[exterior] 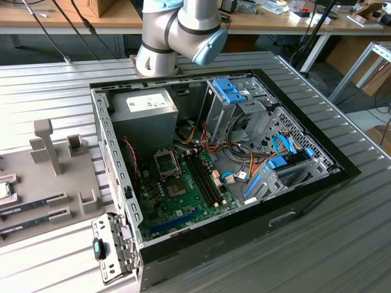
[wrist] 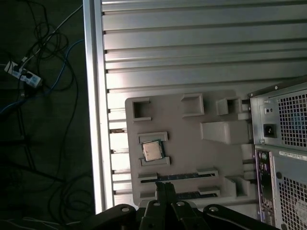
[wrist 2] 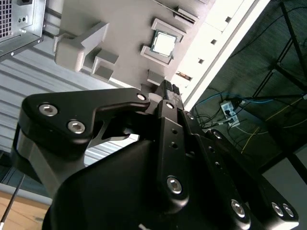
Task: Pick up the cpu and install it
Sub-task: 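Reach for the cpu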
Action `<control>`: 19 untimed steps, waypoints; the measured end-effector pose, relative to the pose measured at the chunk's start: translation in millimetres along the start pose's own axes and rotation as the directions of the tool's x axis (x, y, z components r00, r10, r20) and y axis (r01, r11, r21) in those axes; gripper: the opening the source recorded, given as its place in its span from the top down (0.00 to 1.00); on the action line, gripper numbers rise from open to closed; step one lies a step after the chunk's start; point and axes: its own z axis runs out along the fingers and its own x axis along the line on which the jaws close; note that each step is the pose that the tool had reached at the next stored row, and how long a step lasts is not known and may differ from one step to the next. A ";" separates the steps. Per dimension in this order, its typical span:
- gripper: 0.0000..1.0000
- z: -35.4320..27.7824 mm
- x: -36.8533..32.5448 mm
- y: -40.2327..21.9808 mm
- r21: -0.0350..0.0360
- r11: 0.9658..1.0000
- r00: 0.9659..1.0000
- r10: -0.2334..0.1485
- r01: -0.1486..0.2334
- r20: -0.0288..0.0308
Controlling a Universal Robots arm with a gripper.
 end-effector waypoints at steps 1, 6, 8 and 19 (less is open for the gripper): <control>0.89 -0.1 3.0 -0.2 0.000 1.000 1.000 0.000 0.000 0.000; 0.89 -0.2 8.4 -0.7 0.000 1.000 1.000 0.000 0.000 0.000; 0.89 -0.2 10.6 -0.8 0.000 1.000 1.000 0.000 0.000 0.000; 0.89 -0.5 27.4 -2.1 0.000 1.000 1.000 0.000 0.000 0.000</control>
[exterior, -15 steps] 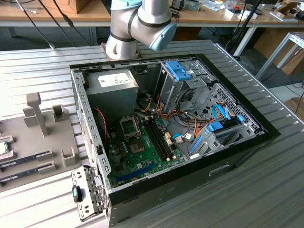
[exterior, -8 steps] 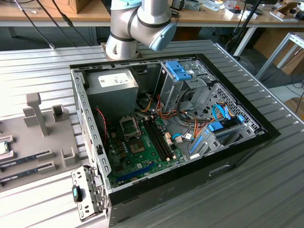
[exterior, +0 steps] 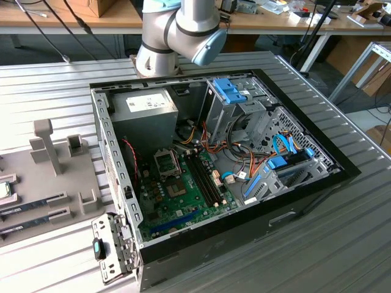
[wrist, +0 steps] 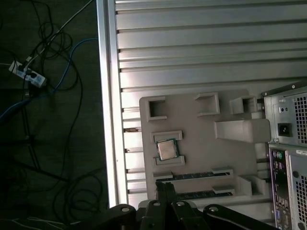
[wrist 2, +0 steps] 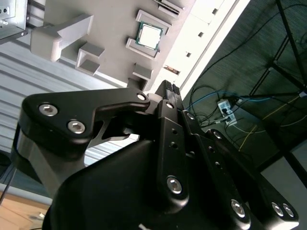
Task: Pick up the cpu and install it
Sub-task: 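Reach for the cpu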
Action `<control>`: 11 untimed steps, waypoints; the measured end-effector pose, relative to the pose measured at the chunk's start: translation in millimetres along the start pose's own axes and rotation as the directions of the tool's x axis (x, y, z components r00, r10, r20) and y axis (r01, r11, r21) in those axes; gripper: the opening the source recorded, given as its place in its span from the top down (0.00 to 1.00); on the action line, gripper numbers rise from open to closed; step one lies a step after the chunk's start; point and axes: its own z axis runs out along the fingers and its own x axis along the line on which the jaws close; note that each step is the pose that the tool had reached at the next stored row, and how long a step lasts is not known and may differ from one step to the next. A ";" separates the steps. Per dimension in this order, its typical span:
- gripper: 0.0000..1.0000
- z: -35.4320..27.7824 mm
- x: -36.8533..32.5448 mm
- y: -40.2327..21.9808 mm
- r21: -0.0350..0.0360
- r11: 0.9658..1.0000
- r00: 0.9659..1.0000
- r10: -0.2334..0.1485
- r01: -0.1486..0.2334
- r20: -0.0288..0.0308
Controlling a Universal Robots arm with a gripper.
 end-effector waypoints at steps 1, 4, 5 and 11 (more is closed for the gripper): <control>0.89 -0.1 1.5 -0.1 0.000 1.000 1.000 0.000 0.000 0.000; 0.89 -0.1 5.8 -0.4 0.000 1.000 1.000 0.000 0.000 0.000; 0.89 -0.1 6.7 -0.5 0.000 1.000 1.000 0.000 0.000 0.000; 0.89 -0.3 13.8 -1.1 0.000 1.000 1.000 0.000 0.000 0.000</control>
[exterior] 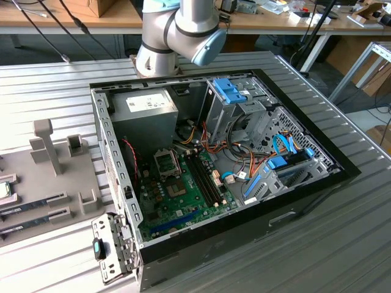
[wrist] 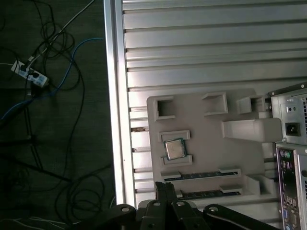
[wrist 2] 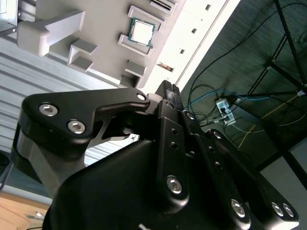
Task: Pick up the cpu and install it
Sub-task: 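Reach for the cpu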
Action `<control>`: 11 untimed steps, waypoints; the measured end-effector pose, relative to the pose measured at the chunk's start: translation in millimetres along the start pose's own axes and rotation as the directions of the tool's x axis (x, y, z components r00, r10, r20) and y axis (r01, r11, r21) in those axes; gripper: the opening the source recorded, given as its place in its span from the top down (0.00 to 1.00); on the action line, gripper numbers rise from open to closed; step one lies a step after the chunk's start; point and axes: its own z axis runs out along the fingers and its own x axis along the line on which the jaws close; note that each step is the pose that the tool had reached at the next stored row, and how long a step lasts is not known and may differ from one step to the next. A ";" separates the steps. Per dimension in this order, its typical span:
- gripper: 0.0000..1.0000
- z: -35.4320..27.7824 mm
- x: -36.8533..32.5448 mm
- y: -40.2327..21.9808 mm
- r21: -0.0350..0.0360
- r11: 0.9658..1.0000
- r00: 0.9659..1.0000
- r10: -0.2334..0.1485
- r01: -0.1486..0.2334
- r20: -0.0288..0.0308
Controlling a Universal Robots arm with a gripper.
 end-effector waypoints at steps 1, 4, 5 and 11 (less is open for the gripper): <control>0.89 0.0 0.1 0.0 0.000 1.000 1.000 0.000 0.000 0.000; 0.89 0.0 0.7 0.0 0.000 1.000 1.000 0.000 0.000 0.000; 0.89 0.0 0.7 0.0 0.000 1.000 1.000 0.000 0.000 0.000; 0.89 2.8 0.8 -0.2 0.000 1.000 1.000 0.000 0.000 0.000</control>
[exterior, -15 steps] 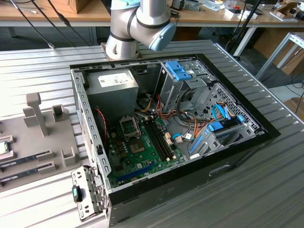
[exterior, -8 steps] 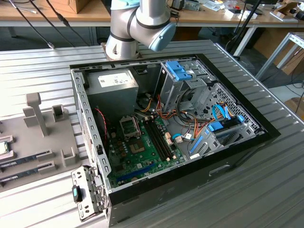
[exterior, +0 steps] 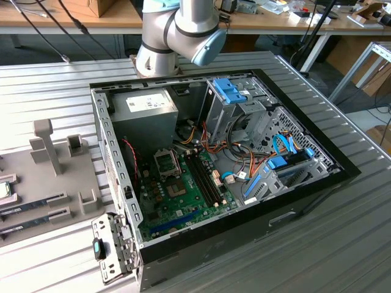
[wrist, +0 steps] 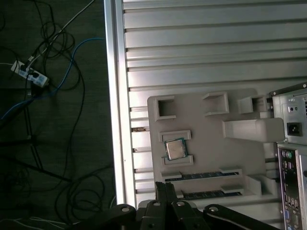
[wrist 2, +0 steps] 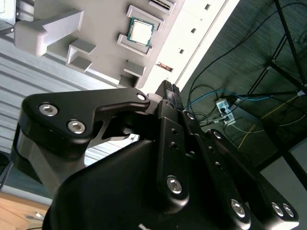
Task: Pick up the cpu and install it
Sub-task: 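Reach for the cpu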
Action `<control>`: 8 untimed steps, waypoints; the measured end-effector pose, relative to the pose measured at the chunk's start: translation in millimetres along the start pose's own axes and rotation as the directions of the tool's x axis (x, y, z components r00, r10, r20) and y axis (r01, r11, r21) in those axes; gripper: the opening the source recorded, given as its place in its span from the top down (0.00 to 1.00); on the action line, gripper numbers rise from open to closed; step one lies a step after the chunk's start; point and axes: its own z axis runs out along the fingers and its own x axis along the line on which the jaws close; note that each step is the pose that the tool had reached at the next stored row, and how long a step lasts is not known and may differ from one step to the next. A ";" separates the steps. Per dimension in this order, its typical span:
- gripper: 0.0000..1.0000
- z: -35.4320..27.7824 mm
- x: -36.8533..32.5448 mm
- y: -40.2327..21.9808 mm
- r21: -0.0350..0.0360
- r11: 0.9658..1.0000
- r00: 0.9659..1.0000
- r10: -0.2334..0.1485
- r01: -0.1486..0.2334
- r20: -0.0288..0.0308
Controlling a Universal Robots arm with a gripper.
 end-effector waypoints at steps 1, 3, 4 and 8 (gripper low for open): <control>0.89 0.5 0.0 0.0 0.000 1.000 1.000 0.000 0.000 0.000; 0.89 1.6 0.0 -0.1 0.000 1.000 1.000 0.000 0.000 0.000; 0.89 2.3 0.0 -0.1 0.000 1.000 1.000 0.000 0.000 0.000; 0.89 4.4 0.0 -0.2 0.000 1.000 1.000 0.000 0.000 0.000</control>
